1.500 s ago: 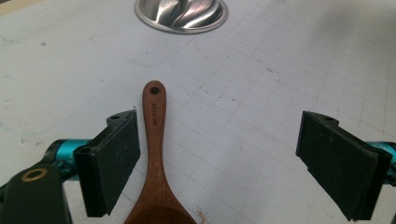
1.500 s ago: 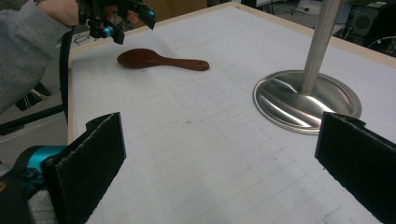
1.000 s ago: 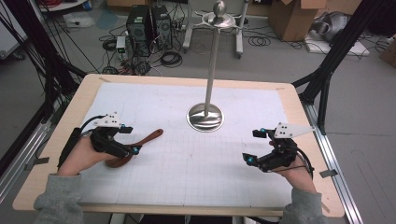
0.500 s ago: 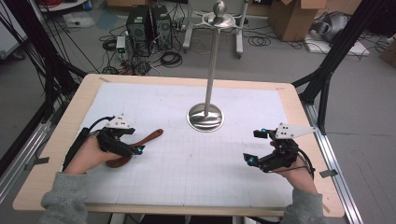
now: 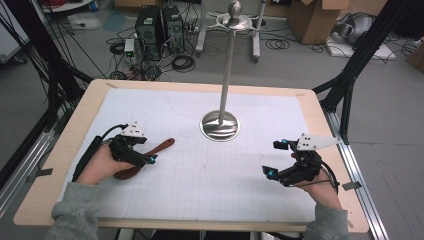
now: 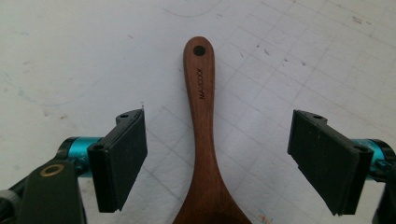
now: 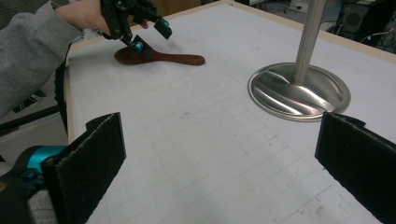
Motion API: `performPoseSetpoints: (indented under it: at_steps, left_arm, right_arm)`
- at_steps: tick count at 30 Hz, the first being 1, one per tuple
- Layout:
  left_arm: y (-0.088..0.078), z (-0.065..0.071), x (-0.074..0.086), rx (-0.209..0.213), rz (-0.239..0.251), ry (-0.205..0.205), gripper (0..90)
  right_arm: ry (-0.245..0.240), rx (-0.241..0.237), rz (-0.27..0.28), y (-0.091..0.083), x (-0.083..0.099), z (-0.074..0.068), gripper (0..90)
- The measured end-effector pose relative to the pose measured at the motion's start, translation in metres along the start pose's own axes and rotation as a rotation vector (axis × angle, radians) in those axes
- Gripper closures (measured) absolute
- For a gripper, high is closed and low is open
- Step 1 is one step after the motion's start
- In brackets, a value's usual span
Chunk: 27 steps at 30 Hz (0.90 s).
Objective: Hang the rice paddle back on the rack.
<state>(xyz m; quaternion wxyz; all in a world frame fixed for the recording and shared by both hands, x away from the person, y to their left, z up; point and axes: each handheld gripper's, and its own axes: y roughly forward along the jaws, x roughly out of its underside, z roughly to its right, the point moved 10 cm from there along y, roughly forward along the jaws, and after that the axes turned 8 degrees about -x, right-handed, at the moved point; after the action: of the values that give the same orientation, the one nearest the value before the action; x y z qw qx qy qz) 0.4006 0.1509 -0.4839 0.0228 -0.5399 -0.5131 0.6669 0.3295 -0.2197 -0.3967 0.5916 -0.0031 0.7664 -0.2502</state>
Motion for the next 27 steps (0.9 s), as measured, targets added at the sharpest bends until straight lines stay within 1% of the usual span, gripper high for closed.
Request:
performPoseSetpoints:
  at_steps: [4,5,7,13,16,17,18,19,20,23,25,27]
  left_arm:
    - [0.006,0.001,0.004,0.016,-0.025,0.003,22.5]
    - [0.007,0.002,0.004,0.018,-0.026,0.0,22.9]
    - [0.009,0.001,0.006,0.021,-0.032,0.003,24.2]
    - [0.014,-0.001,0.008,0.024,-0.039,0.022,29.7]
    - [0.015,-0.001,0.009,0.033,-0.039,0.009,32.4]
    - [0.015,-0.002,0.01,0.033,-0.046,0.014,33.1]
    - [0.016,-0.002,0.01,0.036,-0.044,0.003,34.1]
    - [0.017,-0.003,0.011,0.037,-0.047,0.001,34.9]
    - [0.017,-0.003,0.011,0.036,-0.052,-0.004,35.6]
    - [0.02,-0.004,0.014,0.034,-0.069,-0.009,36.5]
    - [0.02,-0.005,0.014,0.036,-0.064,-0.011,36.9]
    - [0.02,-0.006,0.014,0.036,-0.068,-0.006,38.1]
  right_arm:
    - [0.0,0.003,0.003,-0.001,0.0,0.0,0.4]
    - [-0.005,0.004,0.003,-0.001,0.0,0.0,0.4]
    - [0.002,0.002,0.0,-0.002,0.001,-0.001,0.4]
    - [0.003,0.006,-0.003,-0.004,0.003,-0.001,0.4]
    - [0.005,0.009,-0.003,-0.005,0.003,-0.001,0.4]
    - [0.006,0.008,-0.002,-0.005,0.004,-0.002,0.4]
    - [0.003,0.012,0.0,-0.006,0.004,-0.001,0.4]
    - [0.001,0.012,-0.001,-0.007,0.004,-0.001,0.4]
    - [0.008,0.011,-0.002,-0.007,0.005,-0.002,0.4]
    - [0.006,0.015,-0.001,-0.008,0.005,-0.001,0.4]
    - [0.003,0.017,-0.001,-0.009,0.006,-0.001,0.4]
    - [0.011,0.019,-0.005,-0.009,0.006,-0.001,0.4]
